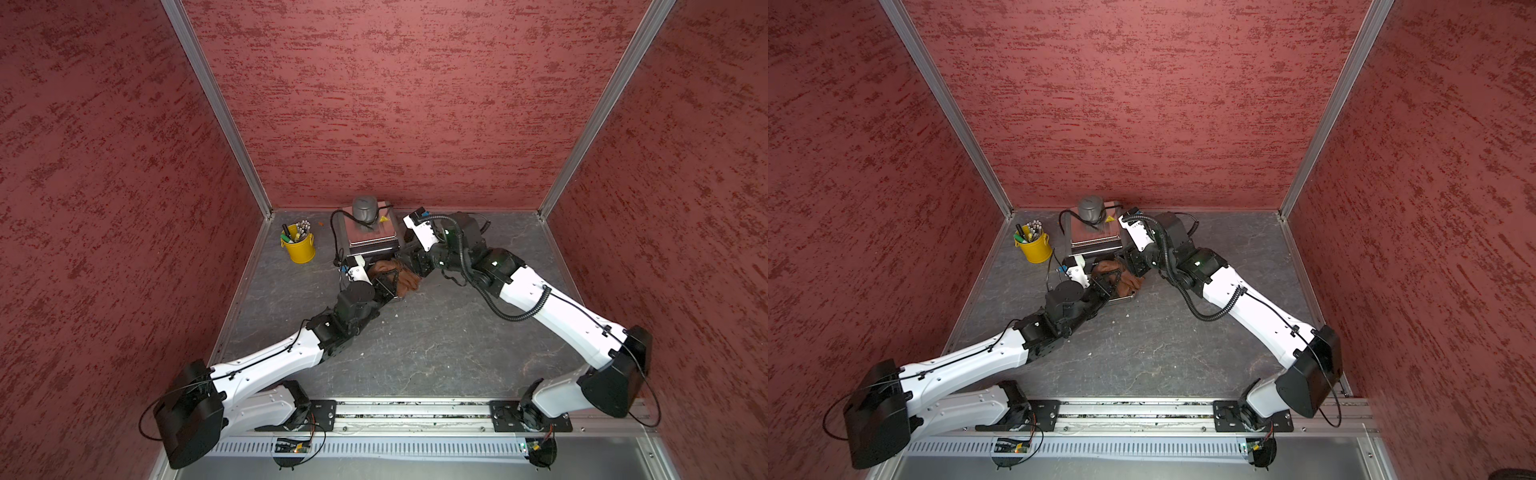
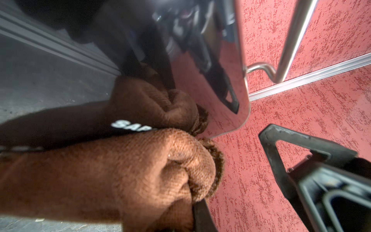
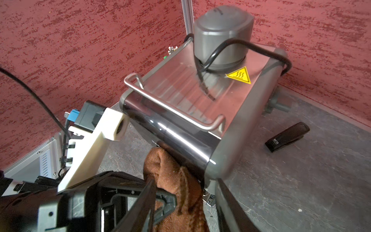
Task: Wipe the surface of a coffee machine
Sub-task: Wipe the dirt from the surface of the coffee machine.
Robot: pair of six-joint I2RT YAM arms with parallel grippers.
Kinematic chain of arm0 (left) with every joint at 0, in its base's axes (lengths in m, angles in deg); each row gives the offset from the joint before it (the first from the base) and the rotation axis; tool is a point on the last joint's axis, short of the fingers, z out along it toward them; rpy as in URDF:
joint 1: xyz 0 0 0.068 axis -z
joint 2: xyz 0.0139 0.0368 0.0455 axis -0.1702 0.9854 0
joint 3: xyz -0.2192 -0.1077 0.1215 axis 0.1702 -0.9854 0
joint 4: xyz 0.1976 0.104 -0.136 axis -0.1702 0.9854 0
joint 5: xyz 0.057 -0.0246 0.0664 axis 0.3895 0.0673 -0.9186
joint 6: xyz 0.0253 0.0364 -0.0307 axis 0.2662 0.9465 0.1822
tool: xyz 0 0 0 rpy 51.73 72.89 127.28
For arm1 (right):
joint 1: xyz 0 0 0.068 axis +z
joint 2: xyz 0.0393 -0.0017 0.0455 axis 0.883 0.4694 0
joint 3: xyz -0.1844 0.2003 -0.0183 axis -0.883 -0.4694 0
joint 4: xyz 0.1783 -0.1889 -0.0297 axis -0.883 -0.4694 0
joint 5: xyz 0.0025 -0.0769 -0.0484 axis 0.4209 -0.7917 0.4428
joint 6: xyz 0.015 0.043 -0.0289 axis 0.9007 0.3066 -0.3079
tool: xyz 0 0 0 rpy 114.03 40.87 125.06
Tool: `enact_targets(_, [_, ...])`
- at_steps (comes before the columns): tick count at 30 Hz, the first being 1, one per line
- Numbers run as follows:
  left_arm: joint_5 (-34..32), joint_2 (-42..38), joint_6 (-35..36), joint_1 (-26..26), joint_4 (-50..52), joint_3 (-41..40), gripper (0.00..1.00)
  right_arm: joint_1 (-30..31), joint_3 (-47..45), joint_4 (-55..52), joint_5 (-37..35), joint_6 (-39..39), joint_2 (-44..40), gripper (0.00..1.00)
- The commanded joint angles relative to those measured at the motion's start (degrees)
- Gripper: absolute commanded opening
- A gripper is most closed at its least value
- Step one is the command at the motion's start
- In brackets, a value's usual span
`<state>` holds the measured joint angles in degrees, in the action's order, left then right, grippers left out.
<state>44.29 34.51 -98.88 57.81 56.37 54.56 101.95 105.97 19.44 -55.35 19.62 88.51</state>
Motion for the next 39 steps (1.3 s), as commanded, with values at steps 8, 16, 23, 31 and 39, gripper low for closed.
enact_targets(8, [-13.9, -18.4, -3.2, -0.9, 20.0, -5.0, 0.00, -4.0, -1.4, 4.7, 6.3, 2.0, -0.9, 0.48])
enact_targets(16, [-7.0, -20.3, -0.5, -7.2, 1.3, -15.7, 0.00, -4.7, -2.6, 6.3, 9.6, 3.6, -2.5, 0.48])
enact_targets(23, [3.9, -15.7, 3.9, -13.5, -4.3, -14.5, 0.00, -4.7, -2.9, 6.6, 10.7, 4.3, -3.6, 0.48])
enact_targets(31, [9.8, -9.8, 3.2, -15.9, -18.1, -16.7, 0.00, -4.8, -3.0, 6.7, 10.5, 4.2, -4.1, 0.48])
enact_targets(39, [8.1, -11.3, 4.0, -15.7, -20.5, -19.3, 0.00, -4.8, -1.6, 6.6, 11.8, 4.8, -2.7, 0.48])
